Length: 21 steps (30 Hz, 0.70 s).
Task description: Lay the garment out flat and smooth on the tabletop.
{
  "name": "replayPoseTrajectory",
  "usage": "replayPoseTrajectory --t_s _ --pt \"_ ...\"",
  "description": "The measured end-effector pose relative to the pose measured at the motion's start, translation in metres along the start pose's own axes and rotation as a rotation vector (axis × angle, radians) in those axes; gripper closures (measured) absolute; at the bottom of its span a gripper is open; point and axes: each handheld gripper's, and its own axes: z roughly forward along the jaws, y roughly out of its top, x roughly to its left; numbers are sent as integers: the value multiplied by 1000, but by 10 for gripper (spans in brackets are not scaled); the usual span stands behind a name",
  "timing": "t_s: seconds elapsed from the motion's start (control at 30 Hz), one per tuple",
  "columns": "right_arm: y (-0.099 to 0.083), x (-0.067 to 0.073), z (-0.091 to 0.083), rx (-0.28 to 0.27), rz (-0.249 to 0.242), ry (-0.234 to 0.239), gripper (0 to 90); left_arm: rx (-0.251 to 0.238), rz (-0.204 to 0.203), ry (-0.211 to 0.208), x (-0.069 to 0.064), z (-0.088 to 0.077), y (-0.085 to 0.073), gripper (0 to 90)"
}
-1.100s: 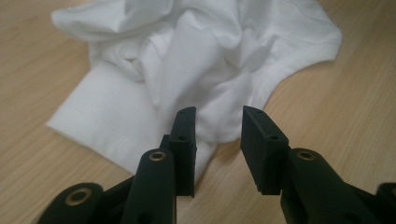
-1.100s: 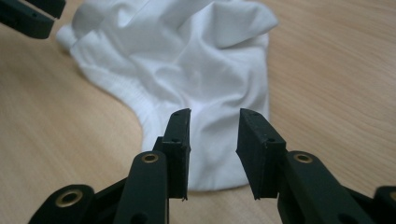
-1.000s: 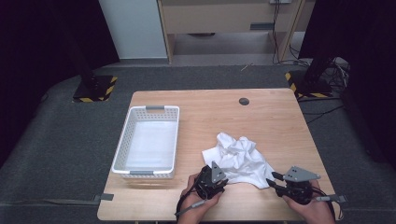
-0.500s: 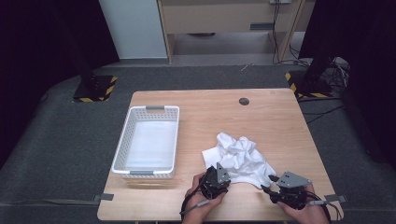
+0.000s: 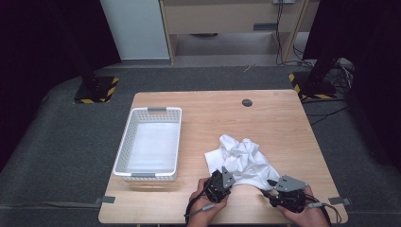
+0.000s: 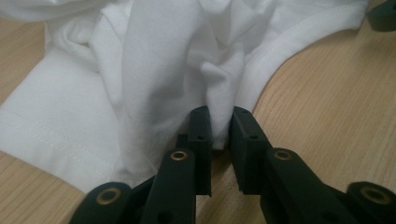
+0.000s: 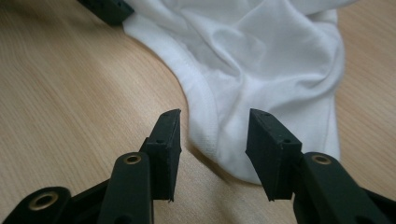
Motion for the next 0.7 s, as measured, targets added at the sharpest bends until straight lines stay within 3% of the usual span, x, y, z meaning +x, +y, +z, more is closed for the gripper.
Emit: replayPoseTrajectory --t_s 0.17,0.27,0.43,0.53,0.7 --pt "-1 -1 5 13 -7 -4 620 -4 -10 -5 2 -1 -1 813" --pt "-1 0 7 16 -21 -4 705 -6 -11 -9 2 -1 0 823" --pt "1 0 6 9 2 -22 833 -20 -6 -14 2 -9 4 828" --pt "3 0 2 -1 1 -15 841 -29 -7 -16 2 -14 6 831" --pt "11 3 -19 -49 8 20 843 -79 -17 -27 2 -37 15 833"
